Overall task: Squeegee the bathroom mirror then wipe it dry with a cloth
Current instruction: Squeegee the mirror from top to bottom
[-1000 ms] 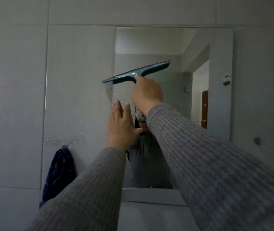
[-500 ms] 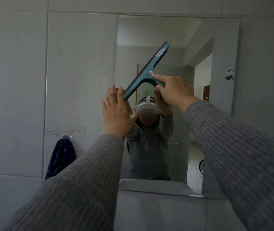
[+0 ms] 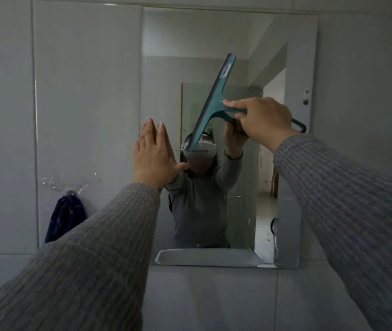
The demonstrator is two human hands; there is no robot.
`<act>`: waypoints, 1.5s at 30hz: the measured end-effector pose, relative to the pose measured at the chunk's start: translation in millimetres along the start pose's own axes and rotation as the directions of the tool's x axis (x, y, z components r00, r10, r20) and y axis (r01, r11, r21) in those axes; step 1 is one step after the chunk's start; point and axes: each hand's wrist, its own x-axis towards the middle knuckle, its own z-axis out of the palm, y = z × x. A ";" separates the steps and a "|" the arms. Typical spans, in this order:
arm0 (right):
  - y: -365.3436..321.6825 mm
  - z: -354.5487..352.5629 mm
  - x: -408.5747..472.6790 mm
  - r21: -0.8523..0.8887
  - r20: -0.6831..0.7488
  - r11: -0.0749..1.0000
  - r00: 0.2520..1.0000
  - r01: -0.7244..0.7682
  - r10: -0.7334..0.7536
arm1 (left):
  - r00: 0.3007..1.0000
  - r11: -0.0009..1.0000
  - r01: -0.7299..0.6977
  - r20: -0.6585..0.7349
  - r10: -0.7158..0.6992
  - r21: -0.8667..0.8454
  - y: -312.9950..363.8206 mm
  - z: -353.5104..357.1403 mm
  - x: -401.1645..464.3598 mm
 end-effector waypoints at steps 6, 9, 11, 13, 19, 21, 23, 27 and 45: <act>52.2 -8.9 -6.4 0.063 -0.011 0.986 0.988 -0.153 0.154 | 1.000 1.000 0.007 -0.024 -0.007 0.023 -1.1 3.6 3.1; 73.2 -14.8 -14.0 0.104 -0.022 0.965 0.970 -0.239 0.242 | 0.999 1.000 0.005 -0.040 -0.005 0.003 -0.6 4.8 2.7; 83.4 -16.8 -20.7 0.144 -0.040 0.945 0.952 -0.295 0.303 | 0.999 1.000 0.008 -0.042 -0.008 -0.018 -1.2 5.2 2.3; 91.5 -16.4 -28.2 0.203 -0.051 0.918 0.932 -0.341 0.358 | 0.999 0.999 0.007 -0.040 -0.008 -0.031 -1.0 5.2 2.3; 86.2 -3.0 -49.4 0.348 -0.064 0.808 0.848 -0.475 0.526 | 0.999 1.000 0.008 -0.053 -0.009 -0.021 0.1 4.2 0.7; 77.1 5.4 -56.2 0.409 -0.056 0.747 0.803 -0.524 0.593 | 0.999 1.000 0.012 -0.051 -0.013 -0.022 -0.6 3.9 1.3; 67.3 13.8 -61.7 0.465 -0.056 0.695 0.765 -0.549 0.642 | 0.999 1.000 0.017 -0.041 -0.017 -0.016 -2.0 3.3 1.7; 50.5 27.0 -68.9 0.593 -0.008 0.565 0.697 -0.574 0.717 | 0.999 0.999 0.025 -0.028 -0.026 -0.037 -2.4 4.3 1.6; -69.6 76.5 -102.6 0.769 0.143 0.298 0.606 -0.566 0.782 | 0.989 0.986 -0.007 -0.147 -0.018 -0.168 -25.6 -27.8 -6.2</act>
